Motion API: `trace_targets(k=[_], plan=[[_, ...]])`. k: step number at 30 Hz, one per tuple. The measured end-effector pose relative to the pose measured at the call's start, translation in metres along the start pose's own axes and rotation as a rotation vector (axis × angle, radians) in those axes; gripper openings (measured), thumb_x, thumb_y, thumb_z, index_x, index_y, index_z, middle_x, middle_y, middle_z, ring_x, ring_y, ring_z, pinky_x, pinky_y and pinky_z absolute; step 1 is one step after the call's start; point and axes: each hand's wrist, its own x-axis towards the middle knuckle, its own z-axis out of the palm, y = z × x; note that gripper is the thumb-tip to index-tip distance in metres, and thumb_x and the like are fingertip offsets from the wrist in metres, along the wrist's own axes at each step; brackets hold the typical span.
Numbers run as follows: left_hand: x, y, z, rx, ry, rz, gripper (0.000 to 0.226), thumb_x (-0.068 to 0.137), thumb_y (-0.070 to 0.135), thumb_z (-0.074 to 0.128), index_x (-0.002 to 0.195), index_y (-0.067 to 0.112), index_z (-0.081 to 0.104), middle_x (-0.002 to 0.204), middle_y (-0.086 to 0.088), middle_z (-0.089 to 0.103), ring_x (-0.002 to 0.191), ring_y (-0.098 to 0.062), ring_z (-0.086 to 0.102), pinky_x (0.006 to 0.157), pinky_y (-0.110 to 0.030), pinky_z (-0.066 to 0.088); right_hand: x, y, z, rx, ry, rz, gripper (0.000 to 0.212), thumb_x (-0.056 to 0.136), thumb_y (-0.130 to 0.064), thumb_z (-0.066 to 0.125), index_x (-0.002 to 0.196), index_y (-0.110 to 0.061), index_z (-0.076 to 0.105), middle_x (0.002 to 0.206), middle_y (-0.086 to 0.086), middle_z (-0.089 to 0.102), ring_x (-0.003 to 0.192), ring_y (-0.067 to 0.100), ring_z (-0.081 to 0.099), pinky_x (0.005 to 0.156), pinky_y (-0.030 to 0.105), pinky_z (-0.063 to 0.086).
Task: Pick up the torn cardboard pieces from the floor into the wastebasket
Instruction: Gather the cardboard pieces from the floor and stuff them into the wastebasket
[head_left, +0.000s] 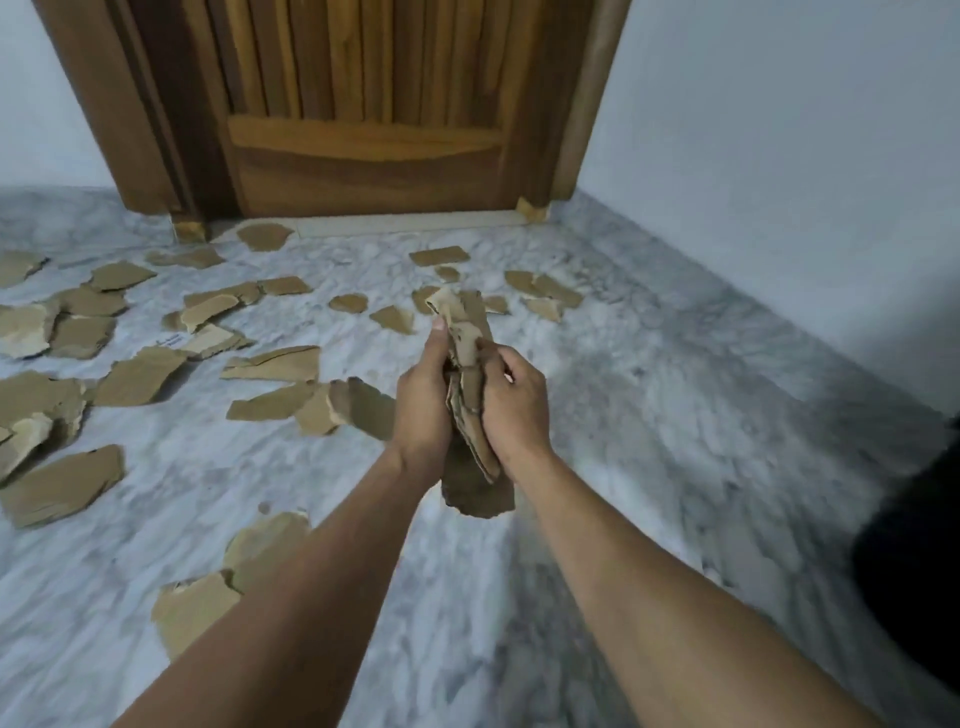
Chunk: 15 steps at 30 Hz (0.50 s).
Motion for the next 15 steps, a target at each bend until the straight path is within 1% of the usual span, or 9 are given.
trace_targets(k=[3, 6, 8, 9, 10, 13, 15], plan=[[-0.008, 0.009, 0.073, -0.039, -0.119, -0.026, 0.065, 0.099, 0.062, 0.041, 0.116, 0.009, 0.075, 0.114, -0.017, 0.074, 0.111, -0.028, 0.070, 0.107, -0.048, 0.047, 0.004, -0.023, -0.073, -0.004, 0.140, -0.051, 0.029, 0.101, -0.037, 0.047, 0.094, -0.028, 0.073, 0.092, -0.006, 0.074, 0.089, 0.016, 0.069, 0.085, 0.042, 0.056], [-0.023, 0.016, 0.146, -0.125, -0.228, -0.049, 0.064, 0.102, 0.059, 0.039, 0.117, 0.007, 0.072, 0.114, -0.015, 0.074, 0.112, -0.026, 0.070, 0.103, -0.042, 0.051, 0.004, -0.040, -0.144, -0.034, 0.297, -0.097, 0.026, 0.101, -0.032, 0.048, 0.100, -0.031, 0.074, 0.099, -0.011, 0.074, 0.094, 0.011, 0.068, 0.087, 0.035, 0.055], [-0.036, 0.019, 0.193, -0.171, -0.325, -0.093, 0.059, 0.105, 0.052, 0.034, 0.116, 0.007, 0.071, 0.106, -0.010, 0.076, 0.104, -0.022, 0.072, 0.091, -0.032, 0.056, 0.004, -0.048, -0.192, -0.063, 0.382, -0.100, 0.026, 0.099, -0.035, 0.048, 0.103, -0.032, 0.074, 0.102, -0.012, 0.075, 0.096, 0.011, 0.069, 0.089, 0.036, 0.055], [-0.043, 0.020, 0.217, -0.192, -0.380, -0.117, 0.058, 0.107, 0.050, 0.032, 0.119, 0.007, 0.070, 0.103, -0.008, 0.077, 0.100, -0.020, 0.073, 0.086, -0.029, 0.058, 0.003, -0.051, -0.215, -0.075, 0.423, -0.096, 0.027, 0.098, -0.038, 0.048, 0.105, -0.032, 0.074, 0.104, -0.011, 0.075, 0.097, 0.012, 0.070, 0.090, 0.038, 0.056], [-0.051, 0.021, 0.241, -0.217, -0.424, -0.141, 0.058, 0.107, 0.048, 0.031, 0.122, 0.006, 0.068, 0.101, -0.007, 0.077, 0.099, -0.019, 0.073, 0.085, -0.028, 0.059, 0.001, -0.055, -0.239, -0.092, 0.465, -0.097, 0.029, 0.096, -0.041, 0.048, 0.105, -0.032, 0.074, 0.105, -0.011, 0.075, 0.098, 0.012, 0.070, 0.091, 0.040, 0.056], [-0.071, 0.020, 0.317, -0.284, -0.521, -0.202, 0.057, 0.107, 0.048, 0.034, 0.122, 0.005, 0.068, 0.098, -0.007, 0.075, 0.097, -0.021, 0.071, 0.086, -0.030, 0.058, -0.004, -0.069, -0.313, -0.120, 0.603, -0.131, 0.029, 0.099, -0.042, 0.049, 0.107, -0.030, 0.074, 0.104, -0.010, 0.075, 0.098, 0.014, 0.069, 0.092, 0.041, 0.055], [-0.087, 0.011, 0.369, -0.291, -0.589, -0.220, 0.058, 0.105, 0.049, 0.038, 0.130, 0.004, 0.065, 0.105, -0.010, 0.072, 0.103, -0.025, 0.068, 0.095, -0.035, 0.054, -0.010, -0.075, -0.366, -0.128, 0.703, -0.153, 0.029, 0.100, -0.041, 0.049, 0.108, -0.029, 0.074, 0.104, -0.009, 0.075, 0.098, 0.014, 0.069, 0.093, 0.041, 0.055]])
